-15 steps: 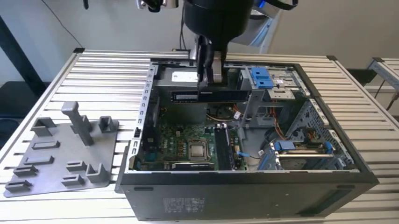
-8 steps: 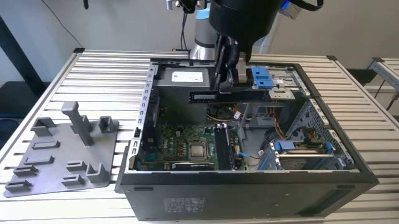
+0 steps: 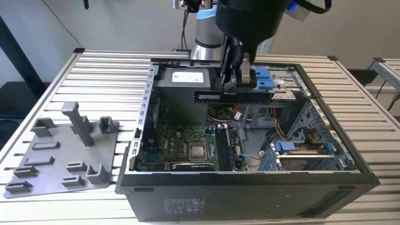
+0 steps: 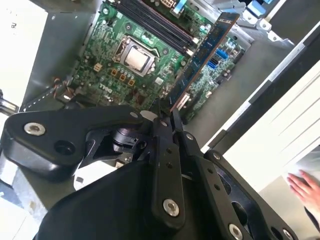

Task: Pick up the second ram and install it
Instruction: 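Pick up the second ram and move it above second insertion slot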

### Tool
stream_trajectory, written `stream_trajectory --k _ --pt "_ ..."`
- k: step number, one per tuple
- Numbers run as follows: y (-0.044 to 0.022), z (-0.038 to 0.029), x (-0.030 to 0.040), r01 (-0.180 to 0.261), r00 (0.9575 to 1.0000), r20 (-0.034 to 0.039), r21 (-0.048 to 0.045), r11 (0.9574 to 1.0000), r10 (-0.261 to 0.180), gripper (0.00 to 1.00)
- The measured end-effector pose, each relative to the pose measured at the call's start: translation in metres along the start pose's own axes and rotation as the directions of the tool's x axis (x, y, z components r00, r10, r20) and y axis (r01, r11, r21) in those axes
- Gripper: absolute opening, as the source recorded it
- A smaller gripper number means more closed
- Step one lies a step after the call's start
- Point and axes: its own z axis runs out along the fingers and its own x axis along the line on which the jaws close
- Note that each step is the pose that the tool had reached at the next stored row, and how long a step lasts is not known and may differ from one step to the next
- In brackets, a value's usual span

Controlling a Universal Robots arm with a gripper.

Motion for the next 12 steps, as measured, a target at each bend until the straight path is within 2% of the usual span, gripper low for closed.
stream_trajectory --k 4,12 --pt "-0.0027 0.0 -0.0001 -0.008 1.0 0.0001 0.0006 1.0 0.008 0.15" --pt "-0.0124 -0.0003 -0.0004 -0.006 1.0 0.0 0.0003 1.0 0.006 0.15"
